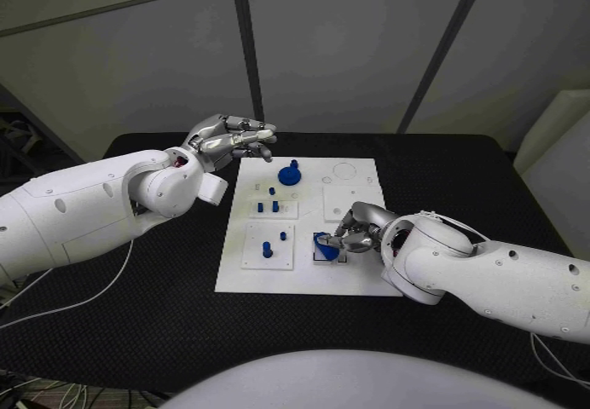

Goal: Assemble the parts on the task board

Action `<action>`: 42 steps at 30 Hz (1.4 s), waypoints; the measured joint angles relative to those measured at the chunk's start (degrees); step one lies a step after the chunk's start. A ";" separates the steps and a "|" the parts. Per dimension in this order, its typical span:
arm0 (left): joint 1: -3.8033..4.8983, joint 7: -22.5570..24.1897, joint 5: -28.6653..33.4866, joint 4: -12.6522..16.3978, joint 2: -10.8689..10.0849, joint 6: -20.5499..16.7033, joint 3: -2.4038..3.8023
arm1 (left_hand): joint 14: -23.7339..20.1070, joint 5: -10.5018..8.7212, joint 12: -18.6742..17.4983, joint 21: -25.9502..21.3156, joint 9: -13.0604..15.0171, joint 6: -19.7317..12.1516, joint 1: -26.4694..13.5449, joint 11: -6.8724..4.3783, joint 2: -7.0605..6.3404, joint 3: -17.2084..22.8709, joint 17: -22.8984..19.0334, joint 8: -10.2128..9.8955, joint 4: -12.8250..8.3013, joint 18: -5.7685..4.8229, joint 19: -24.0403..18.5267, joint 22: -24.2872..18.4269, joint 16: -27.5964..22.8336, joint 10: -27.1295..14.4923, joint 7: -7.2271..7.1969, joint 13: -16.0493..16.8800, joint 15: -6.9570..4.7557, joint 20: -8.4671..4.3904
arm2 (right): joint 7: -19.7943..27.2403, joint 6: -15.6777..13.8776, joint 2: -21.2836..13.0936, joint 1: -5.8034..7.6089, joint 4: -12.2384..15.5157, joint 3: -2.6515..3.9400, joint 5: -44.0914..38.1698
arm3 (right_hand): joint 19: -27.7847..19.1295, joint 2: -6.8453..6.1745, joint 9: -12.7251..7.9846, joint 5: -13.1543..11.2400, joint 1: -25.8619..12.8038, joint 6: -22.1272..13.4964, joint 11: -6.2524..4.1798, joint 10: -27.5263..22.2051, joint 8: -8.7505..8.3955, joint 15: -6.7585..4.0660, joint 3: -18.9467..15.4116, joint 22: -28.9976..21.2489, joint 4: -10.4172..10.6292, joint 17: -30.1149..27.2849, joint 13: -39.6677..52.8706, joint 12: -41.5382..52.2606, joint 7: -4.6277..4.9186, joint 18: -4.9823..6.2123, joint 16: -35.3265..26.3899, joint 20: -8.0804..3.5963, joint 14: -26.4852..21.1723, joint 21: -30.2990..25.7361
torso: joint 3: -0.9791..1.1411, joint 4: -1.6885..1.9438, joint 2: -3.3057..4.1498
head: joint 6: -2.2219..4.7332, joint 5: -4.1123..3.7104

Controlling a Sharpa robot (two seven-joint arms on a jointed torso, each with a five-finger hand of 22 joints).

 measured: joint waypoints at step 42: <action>0.01 -0.12 0.00 0.01 -0.28 0.20 0.01 | 0.00 0.00 0.00 0.00 0.00 0.00 0.00 0.00 0.00 0.00 -0.01 0.00 0.00 0.00 0.00 0.02 -0.18 0.00 0.00 0.00 0.00 0.00 | 3.82 -0.12 -2.27 -0.03 3.83 -0.05 -4.04 | 0.01 -2.28 4.51 -6.42 3.13 1.57 -0.54 0.53 -1.03 -0.41 0.74 0.00 -1.70 1.16 1.22 -0.89 -0.49 0.01 0.30 -0.40 0.01 0.00 | 0.03 -0.08 -0.06 | 0.06 -0.14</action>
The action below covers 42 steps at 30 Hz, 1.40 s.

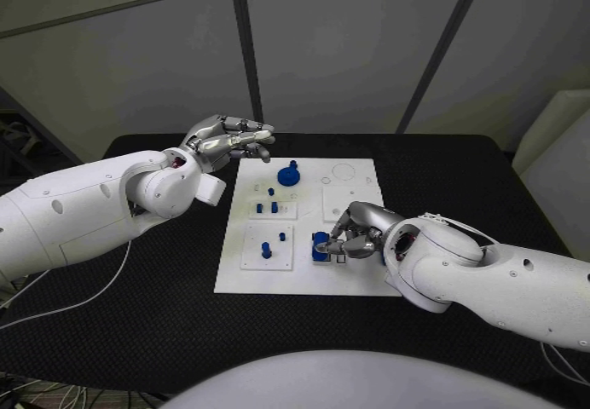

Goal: Assemble the parts on the task board

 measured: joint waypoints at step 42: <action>-0.01 -0.09 0.00 -0.01 -0.28 0.27 0.00 | 0.00 0.00 0.00 -0.22 0.00 0.00 0.00 0.00 0.00 0.00 0.04 0.00 0.00 0.00 0.00 -0.03 0.02 0.00 0.00 0.00 0.00 0.00 | 0.79 -2.98 -4.63 -0.04 -0.56 -0.09 -2.59 | -0.01 3.09 2.79 0.98 7.44 -2.61 0.04 0.78 -0.68 -0.77 1.23 0.00 -5.18 -1.75 0.54 -0.72 0.40 0.01 -0.98 -0.83 0.03 -1.16 | 0.02 -0.03 -0.06 | 0.02 -0.16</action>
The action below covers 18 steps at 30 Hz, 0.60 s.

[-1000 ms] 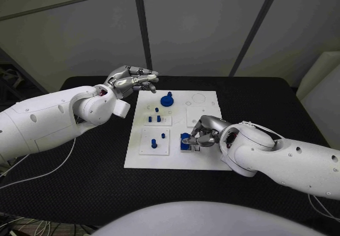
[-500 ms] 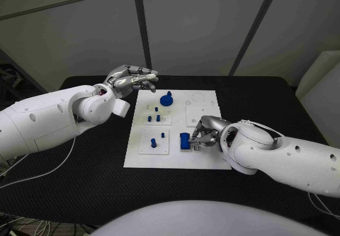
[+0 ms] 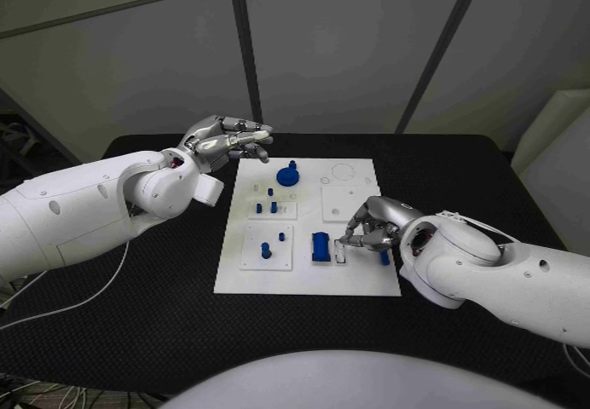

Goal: Assemble the parts on the task board

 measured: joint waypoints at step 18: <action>-0.01 0.00 0.00 0.15 -0.10 0.10 -0.01 | 0.00 0.00 0.00 0.00 0.05 0.00 0.00 0.00 0.00 -0.16 0.04 0.00 -0.16 0.00 0.00 -0.04 -0.32 0.00 0.00 0.00 0.00 0.00 | 1.08 -2.86 -9.49 -0.55 0.28 0.00 4.08 | 0.07 -1.07 -1.89 0.00 -1.07 -1.15 0.52 -0.52 0.00 0.80 -1.67 0.05 1.04 0.72 -0.68 -0.78 0.78 0.00 0.00 0.50 -0.03 0.06 | -0.01 -0.09 0.09 | 0.59 -2.18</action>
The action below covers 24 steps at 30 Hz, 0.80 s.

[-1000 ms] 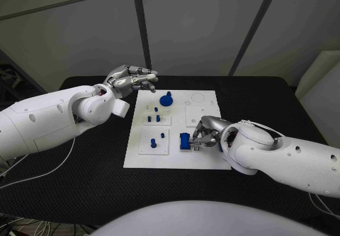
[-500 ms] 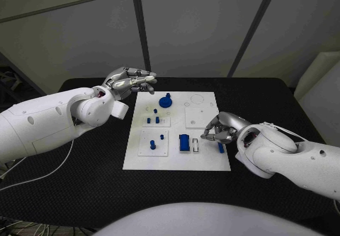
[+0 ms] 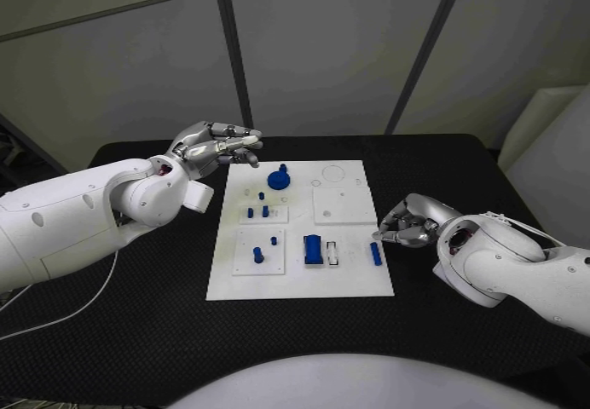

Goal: Assemble the parts on the task board

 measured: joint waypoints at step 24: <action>-0.03 -0.02 0.00 0.05 -0.32 0.11 0.00 | 0.00 0.00 0.00 0.00 -0.01 0.00 0.00 0.00 0.00 0.00 -0.01 0.00 0.00 0.00 0.00 0.01 0.00 0.00 0.00 0.00 0.00 0.00 | -2.37 4.39 1.97 -3.42 -0.71 0.32 -4.44 | -0.05 -0.59 -0.40 0.00 -1.19 0.85 0.00 0.00 0.40 0.00 -1.05 -0.02 1.70 0.40 -0.14 -0.54 -0.26 0.00 0.00 0.36 0.00 0.00 | -0.01 0.21 -0.03 | -0.17 -0.17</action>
